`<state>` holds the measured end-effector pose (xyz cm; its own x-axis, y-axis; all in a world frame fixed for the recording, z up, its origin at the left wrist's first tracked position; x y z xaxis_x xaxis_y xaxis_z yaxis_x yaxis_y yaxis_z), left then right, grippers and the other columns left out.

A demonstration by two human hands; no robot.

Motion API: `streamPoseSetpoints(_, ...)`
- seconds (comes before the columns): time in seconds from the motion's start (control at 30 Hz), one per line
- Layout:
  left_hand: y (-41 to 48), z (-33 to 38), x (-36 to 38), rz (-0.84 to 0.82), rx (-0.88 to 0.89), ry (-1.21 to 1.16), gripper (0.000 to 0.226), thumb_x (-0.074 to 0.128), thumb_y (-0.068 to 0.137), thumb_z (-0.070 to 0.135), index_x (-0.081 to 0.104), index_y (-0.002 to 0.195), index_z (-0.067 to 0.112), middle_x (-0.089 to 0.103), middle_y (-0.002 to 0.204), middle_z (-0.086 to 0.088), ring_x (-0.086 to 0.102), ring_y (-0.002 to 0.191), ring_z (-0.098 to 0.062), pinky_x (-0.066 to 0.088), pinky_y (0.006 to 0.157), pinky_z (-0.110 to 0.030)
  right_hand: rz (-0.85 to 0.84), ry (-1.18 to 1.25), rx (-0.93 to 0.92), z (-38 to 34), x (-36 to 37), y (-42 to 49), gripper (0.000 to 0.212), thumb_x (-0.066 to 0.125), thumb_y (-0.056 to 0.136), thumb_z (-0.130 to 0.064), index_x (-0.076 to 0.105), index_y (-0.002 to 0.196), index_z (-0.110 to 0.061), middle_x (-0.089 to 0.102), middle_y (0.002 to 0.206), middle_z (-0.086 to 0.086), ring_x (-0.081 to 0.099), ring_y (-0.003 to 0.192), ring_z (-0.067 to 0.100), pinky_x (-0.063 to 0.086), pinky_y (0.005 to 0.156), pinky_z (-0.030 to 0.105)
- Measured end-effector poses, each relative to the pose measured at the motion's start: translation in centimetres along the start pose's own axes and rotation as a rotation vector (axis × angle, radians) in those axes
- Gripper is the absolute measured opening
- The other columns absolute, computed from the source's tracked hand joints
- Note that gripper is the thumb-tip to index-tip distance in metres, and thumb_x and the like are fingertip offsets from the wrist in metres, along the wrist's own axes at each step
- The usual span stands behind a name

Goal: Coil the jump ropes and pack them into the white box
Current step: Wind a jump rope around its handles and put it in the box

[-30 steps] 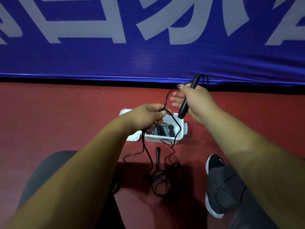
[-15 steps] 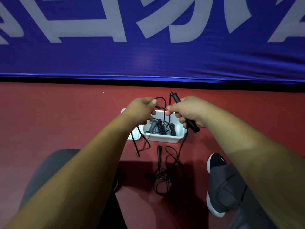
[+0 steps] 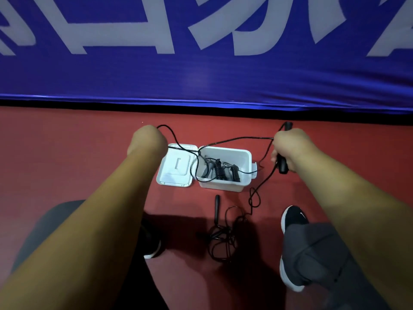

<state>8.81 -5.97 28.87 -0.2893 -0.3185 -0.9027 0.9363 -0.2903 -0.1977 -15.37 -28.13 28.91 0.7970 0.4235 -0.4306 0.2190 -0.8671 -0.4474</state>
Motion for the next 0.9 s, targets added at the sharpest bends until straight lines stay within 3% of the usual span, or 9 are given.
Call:
streamPoseSetpoints(0.17, -1.1, -1.5, -0.5, -0.121, -0.093, 0.426, 0.040, 0.050, 0.100, -0.001, 0.053, 0.140, 0.000, 0.063, 0.127, -0.024, 0.062, 0.109, -0.041, 0.052, 0.094, -0.051, 0.080, 0.300, 0.021, 0.4, -2.1, 1.1, 0.019, 0.037, 0.102, 0.002, 0.051, 0.114, -0.004, 0.055, 0.086, 0.011, 0.057, 0.057, 0.018, 0.054, 0.039, 0.029)
streamPoseSetpoints(0.33, -1.6, -2.5, 0.4, -0.123, -0.057, 0.525, 0.058, 0.049, 0.100, 0.001, 0.035, 0.156, 0.011, 0.059, 0.141, -0.018, 0.061, 0.122, -0.039, 0.049, 0.096, -0.048, 0.065, 0.449, -0.046, 0.4, -2.9, 0.9, 0.022, 0.034, 0.109, -0.008, 0.051, 0.095, -0.004, 0.064, 0.085, 0.013, 0.061, 0.053, 0.018, 0.057, 0.044, 0.032)
streamPoseSetpoints(0.47, -1.5, -3.4, 2.0, -0.355, 0.030, 0.697, 0.040, 0.054, 0.098, 0.013, 0.062, 0.136, 0.008, 0.065, 0.118, -0.012, 0.064, 0.105, -0.034, 0.054, 0.099, -0.042, -0.035, 0.543, -0.077, -0.1, -2.8, 0.2, 0.014, 0.039, 0.110, -0.009, 0.052, 0.106, -0.005, 0.070, 0.088, 0.014, 0.065, 0.053, 0.018, 0.060, 0.050, 0.033)
streamPoseSetpoints(0.57, -2.9, -2.3, 3.6, -0.535, 0.211, 0.864, 0.036, 0.050, 0.103, 0.015, 0.062, 0.135, 0.006, 0.064, 0.130, -0.012, 0.062, 0.114, -0.031, 0.050, 0.103, -0.037, -0.173, 0.598, -0.075, -1.1, -2.0, -0.7, 0.006, 0.048, 0.110, -0.011, 0.052, 0.109, -0.016, 0.072, 0.081, 0.010, 0.067, 0.051, 0.016, 0.061, 0.052, 0.035)
streamPoseSetpoints(0.63, -3.8, -0.8, 4.5, -0.526, 0.369, 0.785, 0.032, 0.050, 0.105, 0.020, 0.065, 0.130, 0.009, 0.066, 0.134, -0.013, 0.059, 0.106, -0.028, 0.049, 0.095, -0.036, -0.259, 0.649, -0.043, -1.6, -1.2, -1.3, 0.007, 0.050, 0.110, -0.010, 0.053, 0.110, -0.016, 0.071, 0.076, 0.009, 0.068, 0.053, 0.016, 0.062, 0.053, 0.036)
streamPoseSetpoints(0.7, -4.7, 0.9, 5.0, -0.523, 0.495, 0.462, 0.029, 0.054, 0.103, 0.031, 0.069, 0.122, 0.015, 0.073, 0.120, -0.007, 0.063, 0.098, -0.023, 0.049, 0.087, -0.032, -0.338, 0.708, 0.007, -2.1, -0.4, -2.2, 0.007, 0.050, 0.111, -0.008, 0.054, 0.110, -0.013, 0.069, 0.072, 0.008, 0.069, 0.054, 0.016, 0.063, 0.055, 0.038)
streamPoseSetpoints(0.77, -6.2, 2.5, 5.4, -0.664, 0.555, 0.088, 0.037, 0.063, 0.099, 0.037, 0.063, 0.135, 0.026, 0.074, 0.114, 0.007, 0.067, 0.101, -0.014, 0.051, 0.085, -0.029, -0.402, 0.782, 0.059, -2.3, 0.3, -2.9, 0.009, 0.049, 0.111, -0.007, 0.056, 0.107, -0.009, 0.066, 0.070, 0.009, 0.068, 0.054, 0.016, 0.064, 0.056, 0.042)
streamPoseSetpoints(0.83, -8.0, 3.9, 6.1, -0.845, 0.588, -0.164, 0.059, 0.073, 0.096, 0.035, 0.050, 0.150, 0.035, 0.066, 0.132, 0.014, 0.065, 0.111, -0.006, 0.050, 0.088, -0.023, -0.442, 0.845, 0.094, -2.6, 0.7, -3.4, 0.011, 0.048, 0.111, -0.006, 0.056, 0.105, -0.005, 0.064, 0.065, 0.010, 0.069, 0.053, 0.018, 0.065, 0.057, 0.045)
streamPoseSetpoints(0.9, -8.7, 4.5, 7.4, -0.900, 0.668, -0.184, 0.065, 0.076, 0.092, 0.035, 0.048, 0.150, 0.041, 0.061, 0.140, 0.018, 0.062, 0.120, -0.006, 0.048, 0.102, -0.025, -0.460, 0.891, 0.111, -3.0, 0.9, -3.7, 0.013, 0.048, 0.111, -0.005, 0.057, 0.102, 0.000, 0.064, 0.065, 0.012, 0.069, 0.052, 0.020, 0.065, 0.056, 0.046)
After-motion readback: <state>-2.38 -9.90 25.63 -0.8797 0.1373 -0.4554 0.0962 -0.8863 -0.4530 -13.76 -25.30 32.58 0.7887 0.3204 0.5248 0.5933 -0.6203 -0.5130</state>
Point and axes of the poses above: each hand's wrist, its own y-axis towards the middle knuckle, its own x-axis out of the palm, z = x × y, the point moved 1 cm from there along y, towards the middle knuckle
